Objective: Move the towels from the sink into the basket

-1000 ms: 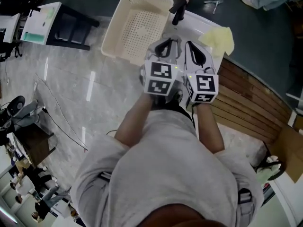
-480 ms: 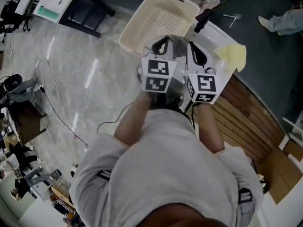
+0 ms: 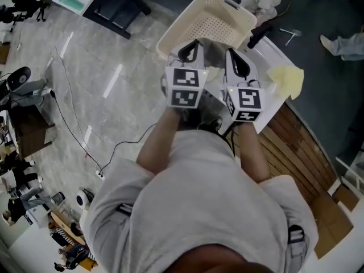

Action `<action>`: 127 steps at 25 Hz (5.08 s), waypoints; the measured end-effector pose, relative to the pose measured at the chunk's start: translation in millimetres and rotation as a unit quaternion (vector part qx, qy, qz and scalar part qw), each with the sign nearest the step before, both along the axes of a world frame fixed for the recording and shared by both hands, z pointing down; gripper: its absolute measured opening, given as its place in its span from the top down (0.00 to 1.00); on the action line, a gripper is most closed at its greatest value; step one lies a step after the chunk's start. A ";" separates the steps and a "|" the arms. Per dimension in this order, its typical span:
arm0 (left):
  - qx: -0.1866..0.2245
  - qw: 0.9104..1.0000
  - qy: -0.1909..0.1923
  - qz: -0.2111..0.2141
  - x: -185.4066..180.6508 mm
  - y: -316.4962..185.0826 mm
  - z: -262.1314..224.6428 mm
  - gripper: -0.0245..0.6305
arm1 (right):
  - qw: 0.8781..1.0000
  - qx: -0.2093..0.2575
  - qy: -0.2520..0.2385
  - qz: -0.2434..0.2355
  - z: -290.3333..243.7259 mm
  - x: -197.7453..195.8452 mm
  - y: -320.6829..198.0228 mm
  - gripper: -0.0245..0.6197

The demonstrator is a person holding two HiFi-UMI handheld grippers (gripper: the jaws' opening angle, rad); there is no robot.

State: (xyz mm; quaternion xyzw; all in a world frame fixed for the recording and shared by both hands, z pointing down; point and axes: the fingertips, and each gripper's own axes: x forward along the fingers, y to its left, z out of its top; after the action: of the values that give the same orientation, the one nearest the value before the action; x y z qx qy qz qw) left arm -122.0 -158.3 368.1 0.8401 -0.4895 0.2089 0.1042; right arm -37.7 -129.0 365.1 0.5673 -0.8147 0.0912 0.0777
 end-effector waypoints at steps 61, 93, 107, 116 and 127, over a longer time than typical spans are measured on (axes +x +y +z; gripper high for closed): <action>-0.132 0.986 -0.022 0.101 30.0 -21.9 107.3 0.75 | 0.995 -0.044 -0.002 0.086 38.0 23.4 -27.0 0.95; -0.057 0.946 0.050 0.315 178.1 71.6 34.3 0.93 | 0.961 -0.038 0.037 0.270 11.2 125.9 71.9 0.95; -0.084 0.920 0.034 0.382 253.8 122.3 56.3 0.93 | 0.932 -0.058 0.029 0.356 30.0 209.3 139.4 0.95; -0.095 0.918 0.020 0.385 299.0 129.4 68.6 0.93 | 0.933 -0.065 0.015 0.354 39.5 253.8 143.4 0.95; -0.109 0.919 -0.001 0.379 339.3 122.9 86.7 0.93 | 0.936 -0.077 -0.002 0.343 58.0 295.4 132.5 0.95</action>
State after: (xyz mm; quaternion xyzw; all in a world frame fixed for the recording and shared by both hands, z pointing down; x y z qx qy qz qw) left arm 217.3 -35.4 454.7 0.9460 -0.1087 0.2858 0.1079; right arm 257.7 3.5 423.0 0.8041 -0.5617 0.1760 0.0833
